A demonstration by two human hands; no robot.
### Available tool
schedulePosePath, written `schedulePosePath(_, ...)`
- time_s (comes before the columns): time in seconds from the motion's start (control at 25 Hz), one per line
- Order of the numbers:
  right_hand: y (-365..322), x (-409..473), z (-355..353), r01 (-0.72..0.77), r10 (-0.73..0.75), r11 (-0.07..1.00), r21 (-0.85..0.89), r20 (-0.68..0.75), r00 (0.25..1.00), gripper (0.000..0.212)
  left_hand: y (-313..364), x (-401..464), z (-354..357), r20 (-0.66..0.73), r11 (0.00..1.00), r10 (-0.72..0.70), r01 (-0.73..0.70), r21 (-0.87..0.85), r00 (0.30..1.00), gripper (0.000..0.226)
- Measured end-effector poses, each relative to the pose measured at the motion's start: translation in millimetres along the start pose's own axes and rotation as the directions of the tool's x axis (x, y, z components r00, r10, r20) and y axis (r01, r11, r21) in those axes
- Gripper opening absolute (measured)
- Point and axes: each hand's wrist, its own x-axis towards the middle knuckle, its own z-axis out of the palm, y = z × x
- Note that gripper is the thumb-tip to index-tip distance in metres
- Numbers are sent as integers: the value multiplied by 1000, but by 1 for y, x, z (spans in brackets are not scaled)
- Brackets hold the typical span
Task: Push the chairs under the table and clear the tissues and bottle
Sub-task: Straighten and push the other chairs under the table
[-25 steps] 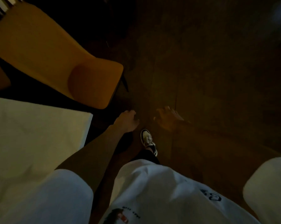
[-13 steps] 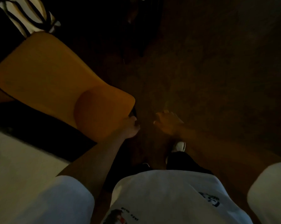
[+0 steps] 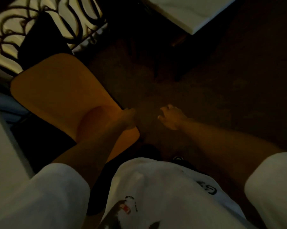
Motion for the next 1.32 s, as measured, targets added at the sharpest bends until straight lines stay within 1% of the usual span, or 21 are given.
schedulePosePath(0.08,8,34,-28,42,-41,999,-33,33,999,61,9,36,-21,-9,999,-41,41,-28,999,38)
schedulePosePath(0.2,12,94,-66,95,-90,993,-67,74,993,62,3,94,-47,4,992,-122,122,-29,993,45)
schedulePosePath(0.28,14,131,-87,122,-115,988,-96,79,990,61,-6,130,-60,16,980,-175,175,-94,984,52)
schedulePosePath(0.36,7,175,-117,137,-126,979,-150,79,989,60,-17,166,-79,22,967,-196,197,-164,980,56)
schedulePosePath(0.44,-11,215,-144,134,-114,973,-188,115,987,60,-29,190,-104,30,942,-178,179,-285,984,55)
schedulePosePath(0.56,-49,271,-177,190,-157,943,-273,136,978,59,-49,209,-140,1,908,-229,214,-361,973,54)
schedulePosePath(0.64,-82,301,-192,260,-223,921,-292,153,963,59,-70,219,-163,-38,867,-298,254,-428,954,52)
schedulePosePath(0.72,-121,336,-208,350,-296,879,-322,206,933,59,-94,222,-190,-60,796,-403,318,-516,913,53)
schedulePosePath(0.76,-139,354,-214,397,-329,855,-334,242,913,59,-108,225,-202,-48,756,-443,345,-556,895,54)
schedulePosePath(0.84,-173,393,-225,495,-388,793,-356,331,860,60,-132,224,-225,18,678,-482,386,-626,876,54)
schedulePosePath(0.92,-201,428,-230,575,-420,722,-385,416,806,61,-152,222,-236,82,625,-487,413,-663,869,49)
schedulePosePath(1.0,-237,468,-236,668,-467,634,-391,494,733,61,-175,222,-236,141,534,-512,443,-720,847,41)
schedulePosePath(1.04,-256,484,-241,716,-492,584,-383,535,687,61,-182,219,-237,185,465,-545,479,-745,818,39)
schedulePosePath(1.08,-277,497,-249,764,-514,535,-362,578,634,62,-188,215,-239,230,386,-590,521,-762,774,39)
schedulePosePath(1.12,-298,508,-256,809,-534,489,-326,621,573,62,-192,209,-243,271,282,-649,556,-782,711,41)
schedulePosePath(1.2,-337,519,-267,892,-573,378,-247,694,435,61,-200,195,-253,328,93,-733,566,-819,596,47)
schedulePosePath(1.24,-356,523,-273,922,-610,328,-207,699,374,59,-206,192,-255,357,27,-749,564,-825,559,46)
schedulePosePath(1.28,-376,524,-277,942,-661,290,-169,676,325,57,-213,187,-257,376,-52,-777,544,-838,505,46)
schedulePosePath(1.32,-400,523,-279,963,-716,235,-129,647,261,55,-220,178,-261,388,-140,-815,503,-853,431,47)
